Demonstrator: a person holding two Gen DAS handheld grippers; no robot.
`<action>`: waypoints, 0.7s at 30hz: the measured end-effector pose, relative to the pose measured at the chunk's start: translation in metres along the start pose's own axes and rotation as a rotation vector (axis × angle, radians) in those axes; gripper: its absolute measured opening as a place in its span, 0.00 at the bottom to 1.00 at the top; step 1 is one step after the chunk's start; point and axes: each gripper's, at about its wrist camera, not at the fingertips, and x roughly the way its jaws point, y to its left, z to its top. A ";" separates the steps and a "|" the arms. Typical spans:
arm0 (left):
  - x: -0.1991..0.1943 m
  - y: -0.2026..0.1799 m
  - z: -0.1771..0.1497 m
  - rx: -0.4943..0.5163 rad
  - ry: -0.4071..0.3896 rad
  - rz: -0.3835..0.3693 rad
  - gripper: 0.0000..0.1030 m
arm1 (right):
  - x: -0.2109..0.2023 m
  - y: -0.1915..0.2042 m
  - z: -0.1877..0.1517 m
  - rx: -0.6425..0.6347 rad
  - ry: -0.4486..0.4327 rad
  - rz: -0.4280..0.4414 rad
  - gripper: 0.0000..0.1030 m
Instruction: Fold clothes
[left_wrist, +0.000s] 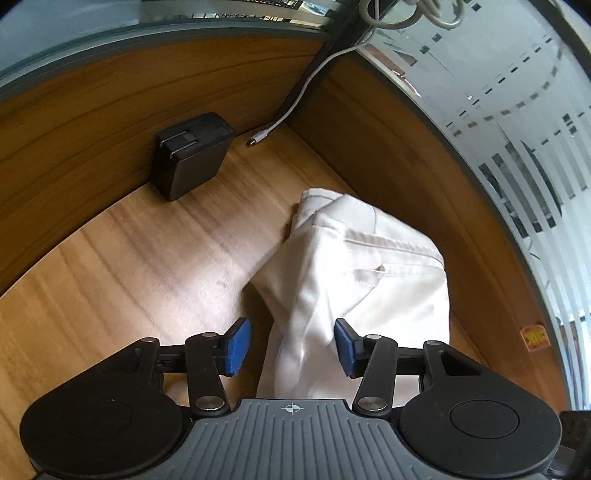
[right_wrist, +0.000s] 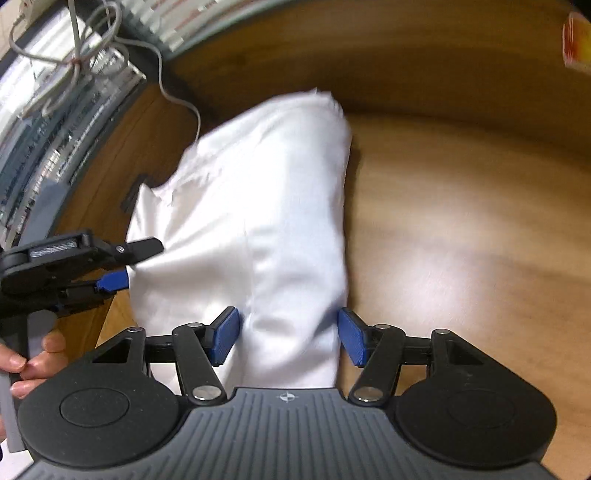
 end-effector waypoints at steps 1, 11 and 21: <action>-0.005 0.000 -0.002 0.003 -0.004 -0.008 0.53 | 0.002 0.002 -0.004 0.005 0.008 0.002 0.62; -0.053 0.003 -0.023 0.045 -0.106 -0.053 0.62 | 0.028 0.016 -0.009 0.174 -0.027 0.057 0.57; -0.050 0.003 -0.023 0.117 -0.127 0.028 0.60 | 0.050 0.046 0.017 0.149 -0.043 0.077 0.56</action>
